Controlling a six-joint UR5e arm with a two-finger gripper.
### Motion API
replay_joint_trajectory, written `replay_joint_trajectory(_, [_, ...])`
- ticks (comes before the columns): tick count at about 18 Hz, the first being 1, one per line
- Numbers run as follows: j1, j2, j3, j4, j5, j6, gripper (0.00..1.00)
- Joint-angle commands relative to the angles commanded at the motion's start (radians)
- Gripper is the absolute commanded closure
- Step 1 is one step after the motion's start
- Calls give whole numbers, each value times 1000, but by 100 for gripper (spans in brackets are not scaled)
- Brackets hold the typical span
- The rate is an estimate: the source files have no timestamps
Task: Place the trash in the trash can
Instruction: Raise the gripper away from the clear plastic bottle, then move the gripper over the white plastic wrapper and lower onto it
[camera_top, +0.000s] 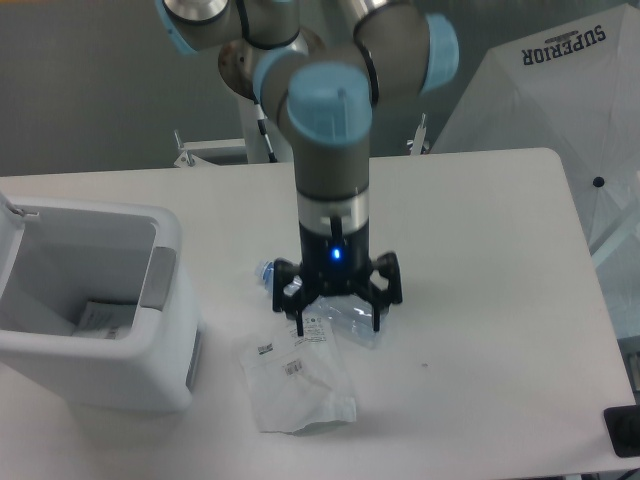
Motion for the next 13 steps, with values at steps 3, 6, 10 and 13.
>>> replay_joint_trajectory(3, [3, -29, 6, -5, 3, -17, 0])
replay_joint_trajectory(6, [6, -34, -18, -8, 3, -18, 0])
replay_joint_trajectory(10, [6, -54, -55, -6, 15, -37, 0])
replay_joint_trajectory(13, [8, -78, -55, -3, 18, -40, 0])
